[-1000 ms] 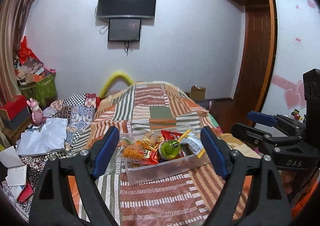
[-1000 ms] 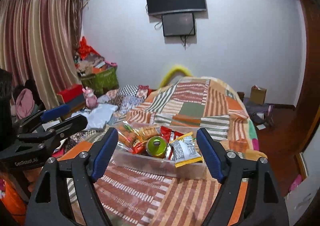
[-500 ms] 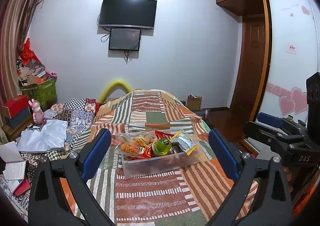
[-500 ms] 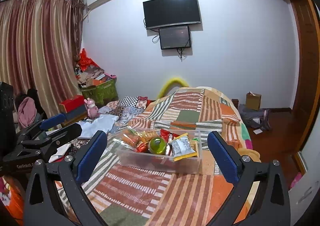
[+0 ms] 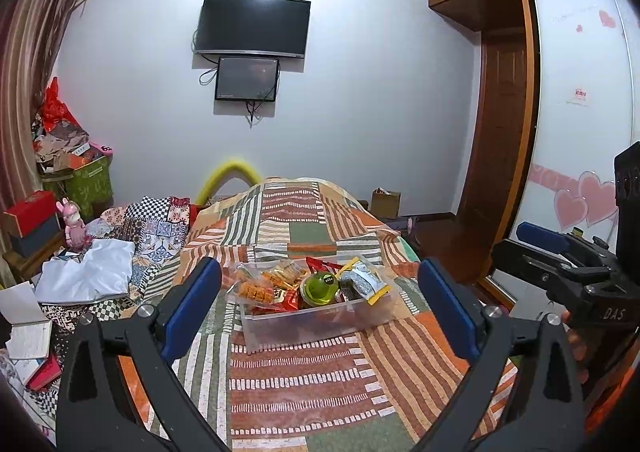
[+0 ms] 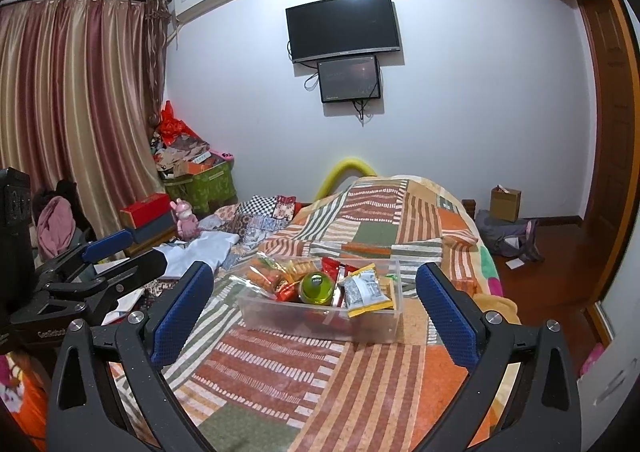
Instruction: Organize snacks
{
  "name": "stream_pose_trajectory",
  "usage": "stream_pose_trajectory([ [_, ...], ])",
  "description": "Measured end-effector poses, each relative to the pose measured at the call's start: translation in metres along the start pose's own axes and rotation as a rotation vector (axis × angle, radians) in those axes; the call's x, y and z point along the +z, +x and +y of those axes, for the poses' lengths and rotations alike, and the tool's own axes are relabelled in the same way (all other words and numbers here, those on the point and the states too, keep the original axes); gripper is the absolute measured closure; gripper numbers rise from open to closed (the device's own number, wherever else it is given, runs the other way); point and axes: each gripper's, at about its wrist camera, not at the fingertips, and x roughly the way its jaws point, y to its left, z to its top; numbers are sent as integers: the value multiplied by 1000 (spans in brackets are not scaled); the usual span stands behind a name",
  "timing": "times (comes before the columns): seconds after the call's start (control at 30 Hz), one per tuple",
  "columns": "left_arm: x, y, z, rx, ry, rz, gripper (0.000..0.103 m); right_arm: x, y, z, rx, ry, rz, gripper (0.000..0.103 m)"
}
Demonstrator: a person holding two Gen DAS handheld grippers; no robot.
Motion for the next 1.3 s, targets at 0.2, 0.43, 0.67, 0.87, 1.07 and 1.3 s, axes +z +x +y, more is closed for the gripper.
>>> stream_pose_trajectory([
  [0.2,-1,2,1,-5,-5,6,3,0,1,0,2,1,6,2],
  [0.43,-2,3,1,-10,-5,9,3,0,3,-1,5,6,12,2],
  [0.67,-3,4,0,-13,-6,11,3,0,3,-1,7,7,13,2],
  [0.87,-3,6,0,-16,-7,14,3,0,2,0,6,6,13,2],
  [1.07,-5,6,0,-23,-7,17,3,0,3,0,7,6,12,2],
  [1.3,-4,6,-1,-27,-4,15,3,0,3,0,7,7,13,2],
])
